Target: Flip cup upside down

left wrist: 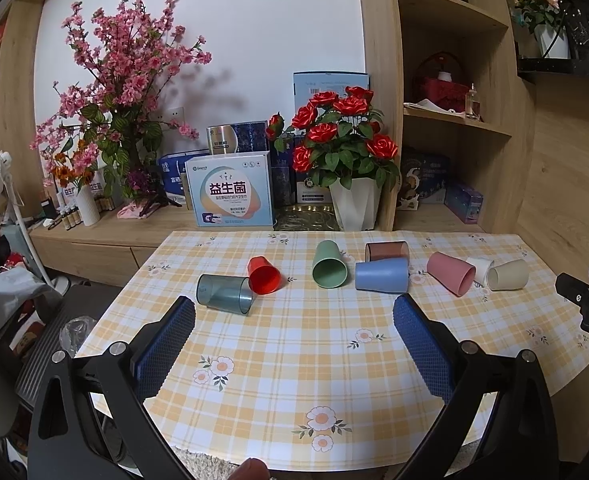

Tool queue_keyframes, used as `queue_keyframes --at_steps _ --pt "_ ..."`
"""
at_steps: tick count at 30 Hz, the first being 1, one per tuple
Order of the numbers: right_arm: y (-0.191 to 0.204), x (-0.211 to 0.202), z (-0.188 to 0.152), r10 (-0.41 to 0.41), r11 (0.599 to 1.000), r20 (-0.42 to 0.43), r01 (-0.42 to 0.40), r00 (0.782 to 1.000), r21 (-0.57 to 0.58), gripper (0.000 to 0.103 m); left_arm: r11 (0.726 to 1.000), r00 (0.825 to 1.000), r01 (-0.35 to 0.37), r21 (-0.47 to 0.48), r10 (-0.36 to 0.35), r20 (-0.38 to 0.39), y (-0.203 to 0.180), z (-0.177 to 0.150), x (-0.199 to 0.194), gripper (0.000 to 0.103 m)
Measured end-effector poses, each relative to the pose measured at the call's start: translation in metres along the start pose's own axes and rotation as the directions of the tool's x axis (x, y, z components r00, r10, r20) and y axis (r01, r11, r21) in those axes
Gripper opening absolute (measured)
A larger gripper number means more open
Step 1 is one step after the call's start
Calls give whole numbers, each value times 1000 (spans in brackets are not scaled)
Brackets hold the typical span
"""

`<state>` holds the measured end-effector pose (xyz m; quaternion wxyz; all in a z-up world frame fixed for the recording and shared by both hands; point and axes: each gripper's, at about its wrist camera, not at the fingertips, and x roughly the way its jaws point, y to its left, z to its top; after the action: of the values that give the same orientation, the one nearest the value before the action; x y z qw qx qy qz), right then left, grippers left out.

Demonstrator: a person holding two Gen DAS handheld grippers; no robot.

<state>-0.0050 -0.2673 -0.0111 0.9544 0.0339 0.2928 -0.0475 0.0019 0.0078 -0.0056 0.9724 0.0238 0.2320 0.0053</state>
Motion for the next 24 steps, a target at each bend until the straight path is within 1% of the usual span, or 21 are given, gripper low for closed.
queue_keyframes --at_steps 8,24 --pt "0 -1 0 -1 1000 0 1 1000 0 87 1000 1000 -9 0 9 8 -3 1 -4 97" --pt "-1 -2 2 -1 1000 2 1 1000 -1 87 1000 1000 -8 1 8 0 -4 3 -4 97"
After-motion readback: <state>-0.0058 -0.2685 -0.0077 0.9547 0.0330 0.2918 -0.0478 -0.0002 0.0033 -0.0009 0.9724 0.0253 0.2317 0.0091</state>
